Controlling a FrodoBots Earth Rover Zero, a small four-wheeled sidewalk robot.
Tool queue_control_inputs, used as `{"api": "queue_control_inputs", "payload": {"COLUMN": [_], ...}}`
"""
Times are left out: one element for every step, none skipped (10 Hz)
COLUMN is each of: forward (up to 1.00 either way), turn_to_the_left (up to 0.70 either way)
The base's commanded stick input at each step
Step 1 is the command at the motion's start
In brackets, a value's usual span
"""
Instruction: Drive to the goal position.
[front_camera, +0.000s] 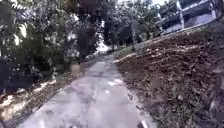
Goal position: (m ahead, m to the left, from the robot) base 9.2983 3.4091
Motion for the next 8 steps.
{"api": "queue_control_inputs", "payload": {"forward": [0.50, 0.50, 0.50, 0.50, 0.50, 0.50, 0.50, 0.50], "turn_to_the_left": [0.00, 0.00, 0.00, 0.00, 0.00, 0.00, 0.00, 0.00]}}
